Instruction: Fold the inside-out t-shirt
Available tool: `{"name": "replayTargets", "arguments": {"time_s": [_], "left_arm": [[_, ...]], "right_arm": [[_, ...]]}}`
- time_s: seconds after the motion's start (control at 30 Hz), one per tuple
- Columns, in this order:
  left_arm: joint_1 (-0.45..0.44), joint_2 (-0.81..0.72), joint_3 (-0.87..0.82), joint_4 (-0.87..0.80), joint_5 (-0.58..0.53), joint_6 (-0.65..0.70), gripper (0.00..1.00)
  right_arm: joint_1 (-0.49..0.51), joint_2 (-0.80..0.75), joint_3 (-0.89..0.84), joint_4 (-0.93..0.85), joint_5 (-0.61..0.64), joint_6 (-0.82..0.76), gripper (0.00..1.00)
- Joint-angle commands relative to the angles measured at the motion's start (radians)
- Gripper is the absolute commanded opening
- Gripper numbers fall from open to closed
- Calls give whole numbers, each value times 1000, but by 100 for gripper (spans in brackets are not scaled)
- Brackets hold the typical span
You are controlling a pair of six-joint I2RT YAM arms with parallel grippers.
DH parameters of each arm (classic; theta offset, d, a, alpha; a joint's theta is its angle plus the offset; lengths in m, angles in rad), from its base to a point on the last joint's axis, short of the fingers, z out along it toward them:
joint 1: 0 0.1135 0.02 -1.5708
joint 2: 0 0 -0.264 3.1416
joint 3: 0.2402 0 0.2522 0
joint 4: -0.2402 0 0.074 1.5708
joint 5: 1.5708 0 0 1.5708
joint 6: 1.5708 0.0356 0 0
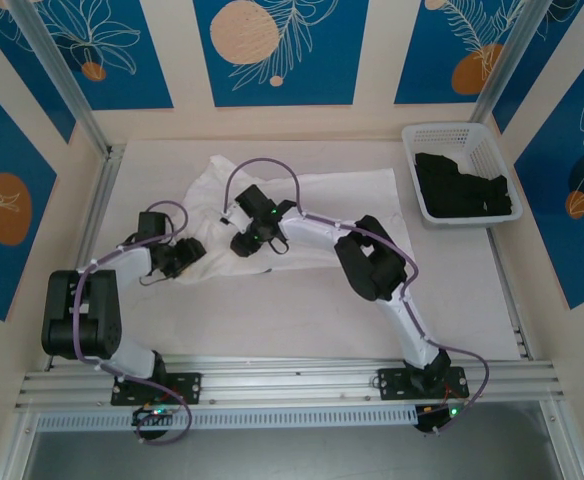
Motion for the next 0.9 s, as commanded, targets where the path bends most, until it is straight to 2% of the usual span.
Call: {"name": "replayTargets", "arguments": {"time_s": [0.0, 0.17, 0.3, 0.43, 0.5, 0.57, 0.6, 0.7, 0.87], "left_arm": [[16, -19, -24, 4, 27, 0, 55], [28, -21, -44, 6, 21, 7, 55], [34, -25, -48, -1, 15, 16, 55], [35, -37, -44, -11, 1, 25, 55], [36, -41, -42, -18, -8, 29, 55], [35, -45, -35, -27, -15, 31, 55], [35, -47, -30, -32, -18, 34, 55], [35, -59, -13, -45, -31, 32, 56], [34, -107, 14, -60, -69, 28, 56]], "right_arm": [[6, 34, 85, -87, 34, -15, 31], [-4, 33, 124, -82, 49, 55, 2], [-55, -14, 144, -52, 58, 190, 0], [-159, -20, 180, -64, 48, 412, 0], [-213, 19, 231, -120, 14, 502, 9], [-254, 55, 275, -167, -40, 551, 27], [-270, 59, 275, -172, -69, 561, 31], [-290, 11, 215, -149, -76, 546, 41], [-299, -164, 11, -98, -61, 462, 48]]}}
